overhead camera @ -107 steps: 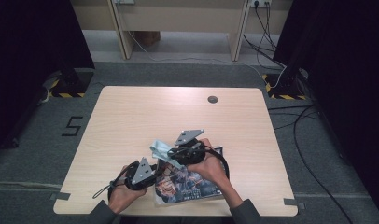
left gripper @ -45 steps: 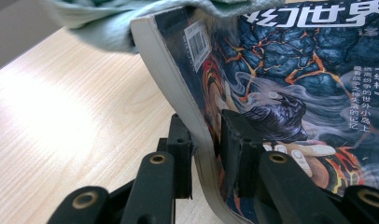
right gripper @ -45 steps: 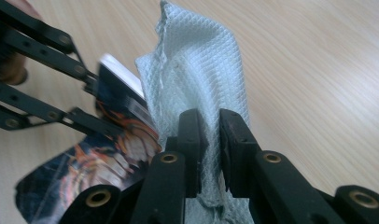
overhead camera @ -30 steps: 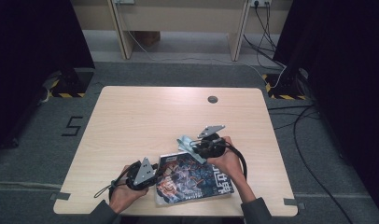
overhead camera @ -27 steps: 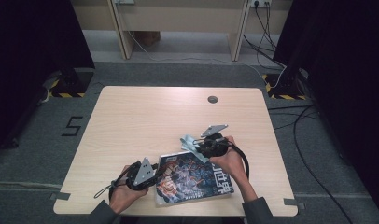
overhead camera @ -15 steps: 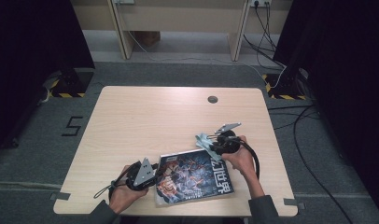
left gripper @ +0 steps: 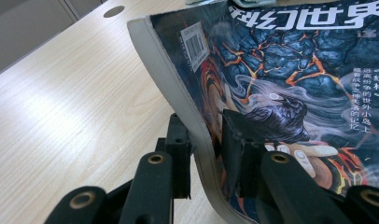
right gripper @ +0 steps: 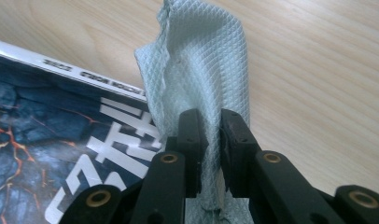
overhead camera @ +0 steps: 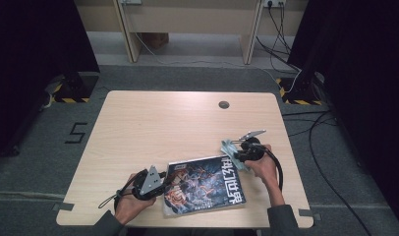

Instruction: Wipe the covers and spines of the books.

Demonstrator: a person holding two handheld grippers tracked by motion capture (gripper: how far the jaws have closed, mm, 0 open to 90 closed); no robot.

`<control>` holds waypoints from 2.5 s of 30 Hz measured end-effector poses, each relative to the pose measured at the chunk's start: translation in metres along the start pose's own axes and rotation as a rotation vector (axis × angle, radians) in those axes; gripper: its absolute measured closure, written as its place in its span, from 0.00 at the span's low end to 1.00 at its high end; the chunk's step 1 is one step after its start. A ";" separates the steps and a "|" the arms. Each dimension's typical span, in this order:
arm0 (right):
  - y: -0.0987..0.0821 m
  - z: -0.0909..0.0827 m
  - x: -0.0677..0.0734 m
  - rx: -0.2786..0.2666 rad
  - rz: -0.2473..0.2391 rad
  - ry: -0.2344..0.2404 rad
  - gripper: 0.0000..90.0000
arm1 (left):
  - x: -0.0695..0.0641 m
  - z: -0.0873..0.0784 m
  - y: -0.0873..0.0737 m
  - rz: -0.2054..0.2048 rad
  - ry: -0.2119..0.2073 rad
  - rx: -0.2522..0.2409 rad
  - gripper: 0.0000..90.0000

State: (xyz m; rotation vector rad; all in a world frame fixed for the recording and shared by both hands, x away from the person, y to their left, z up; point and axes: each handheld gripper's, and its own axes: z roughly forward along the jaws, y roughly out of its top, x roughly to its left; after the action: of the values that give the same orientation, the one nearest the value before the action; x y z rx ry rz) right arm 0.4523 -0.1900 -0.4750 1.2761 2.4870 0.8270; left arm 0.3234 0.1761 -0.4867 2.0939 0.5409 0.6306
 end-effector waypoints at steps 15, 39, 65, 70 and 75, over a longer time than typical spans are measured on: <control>-0.025 -0.055 -0.034 -0.076 0.076 -0.125 0.89 | 0.003 0.000 -0.003 -0.024 0.008 0.005 0.81; -0.056 -0.056 -0.058 -0.017 0.136 -0.186 0.89 | 0.004 -0.001 -0.003 -0.022 0.009 0.008 0.81; -0.057 -0.054 -0.061 -0.022 0.162 -0.214 0.67 | 0.004 0.000 -0.003 -0.023 0.012 0.006 0.81; -0.044 -0.058 -0.048 -0.079 0.111 -0.176 0.61 | 0.004 0.000 -0.003 -0.021 0.012 0.007 0.81; -0.027 -0.054 -0.023 -0.117 0.031 -0.099 0.58 | 0.004 0.000 -0.003 -0.023 0.011 0.007 0.81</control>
State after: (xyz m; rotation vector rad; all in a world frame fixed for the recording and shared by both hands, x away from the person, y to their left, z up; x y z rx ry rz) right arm 0.4242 -0.2410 -0.4478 1.2862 2.3127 0.8804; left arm 0.3262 0.1803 -0.4885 2.0893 0.5737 0.6278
